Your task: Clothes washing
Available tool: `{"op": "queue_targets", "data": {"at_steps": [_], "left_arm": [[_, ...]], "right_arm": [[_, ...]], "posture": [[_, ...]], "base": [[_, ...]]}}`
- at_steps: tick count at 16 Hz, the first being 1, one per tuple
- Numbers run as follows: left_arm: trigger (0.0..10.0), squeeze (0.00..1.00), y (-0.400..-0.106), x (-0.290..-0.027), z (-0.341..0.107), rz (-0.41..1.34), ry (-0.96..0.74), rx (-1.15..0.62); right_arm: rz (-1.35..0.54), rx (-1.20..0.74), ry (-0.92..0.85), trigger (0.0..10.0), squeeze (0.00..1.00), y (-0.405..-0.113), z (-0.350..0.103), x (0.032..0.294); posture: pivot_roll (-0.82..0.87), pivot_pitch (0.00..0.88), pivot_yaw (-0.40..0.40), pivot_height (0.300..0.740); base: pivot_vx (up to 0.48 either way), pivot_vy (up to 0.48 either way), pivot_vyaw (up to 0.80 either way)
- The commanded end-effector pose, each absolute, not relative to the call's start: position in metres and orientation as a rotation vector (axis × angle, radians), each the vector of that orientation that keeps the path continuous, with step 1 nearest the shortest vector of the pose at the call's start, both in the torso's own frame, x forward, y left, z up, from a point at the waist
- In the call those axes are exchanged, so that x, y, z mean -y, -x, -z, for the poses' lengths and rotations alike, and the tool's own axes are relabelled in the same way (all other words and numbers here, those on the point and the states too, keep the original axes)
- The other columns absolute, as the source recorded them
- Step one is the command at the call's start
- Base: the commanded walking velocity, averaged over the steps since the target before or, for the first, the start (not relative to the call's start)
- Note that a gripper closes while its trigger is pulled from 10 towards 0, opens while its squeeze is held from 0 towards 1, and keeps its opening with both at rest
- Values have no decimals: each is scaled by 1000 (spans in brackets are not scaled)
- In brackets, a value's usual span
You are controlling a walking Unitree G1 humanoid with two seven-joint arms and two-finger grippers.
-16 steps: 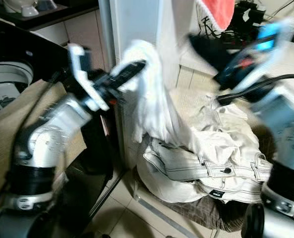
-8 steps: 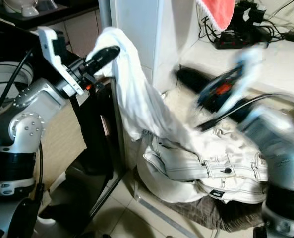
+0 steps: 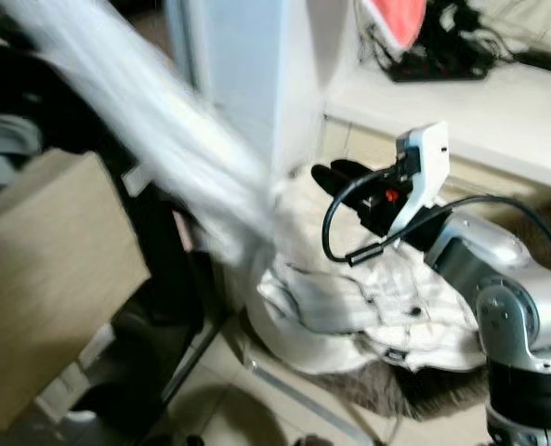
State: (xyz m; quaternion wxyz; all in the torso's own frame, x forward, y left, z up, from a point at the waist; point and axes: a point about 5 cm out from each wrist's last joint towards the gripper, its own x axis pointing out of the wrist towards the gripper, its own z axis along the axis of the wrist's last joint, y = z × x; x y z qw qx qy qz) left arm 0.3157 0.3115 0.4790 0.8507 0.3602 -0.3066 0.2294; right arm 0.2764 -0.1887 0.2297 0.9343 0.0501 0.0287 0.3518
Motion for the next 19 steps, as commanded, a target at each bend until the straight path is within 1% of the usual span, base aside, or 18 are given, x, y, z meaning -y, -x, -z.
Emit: {"op": "queue_targets", "data": {"at_steps": [1,2,3,4,5,7,8,9,10,11,12,13,14,19], "left_arm": [[0,0,-300,-309,-502,-584,-853,764],[0,0,-294,-312,-513,-616,-917,777],[0,0,-296,-314,-512,-609,-936,761],[0,0,-308,-317,-499,-555,-923,703],[0,0,-340,-322,-452,-422,-830,519],[0,0,-361,-328,-399,-328,-796,311],[0,0,-370,-327,-368,-242,-778,187],[10000,0,-379,-322,-328,-113,-749,38],[10000,0,-383,-315,-298,-13,-734,-66],[10000,0,-385,-308,-276,81,-649,-162],[10000,1000,-385,-308,-265,98,-572,-244],[10000,1000,-384,-312,-260,87,-549,-316],[10000,1000,-382,-316,-260,66,-542,-344],[10000,1000,-377,-328,-271,14,-528,-357]], "right_arm": [[-715,-28,-84,10000,0,-276,-234,188],[-711,-20,-87,10000,0,-276,-234,188],[-710,-18,-88,10000,0,-277,-234,187],[-710,-19,-88,10000,0,-278,-232,185],[-724,-30,-76,10000,0,-278,-228,179],[-739,-40,-65,10000,0,-277,-225,174],[-749,-50,-59,10000,0,-275,-223,173],[-766,-64,-54,10000,0,-273,-220,170],[-782,-76,-52,10000,0,-271,-217,166],[-813,-106,-37,10000,0,-268,-212,160],[-846,-135,-12,10000,0,-265,-207,155],[-872,-155,1,10000,0,-262,-204,152],[-890,-163,0,10000,0,-261,-203,151],[-897,-180,-1,10000,0,-260,-201,152]], "posture": [[-105,0,41,740],[-99,0,42,740],[-99,0,42,740],[-90,0,38,740],[-90,0,38,740],[-100,0,39,740],[-103,0,36,740],[-102,0,35,740],[-108,0,33,740],[-108,0,32,740],[-112,0,31,740],[-112,0,31,740],[-112,0,32,740],[-108,0,33,740]], "base": [[0,0,0],[0,0,0],[0,0,0],[0,0,0],[0,0,0],[0,0,0],[0,0,0],[0,0,0],[0,0,0],[0,0,0],[0,0,0],[0,0,0],[0,0,0],[0,0,0]]}}
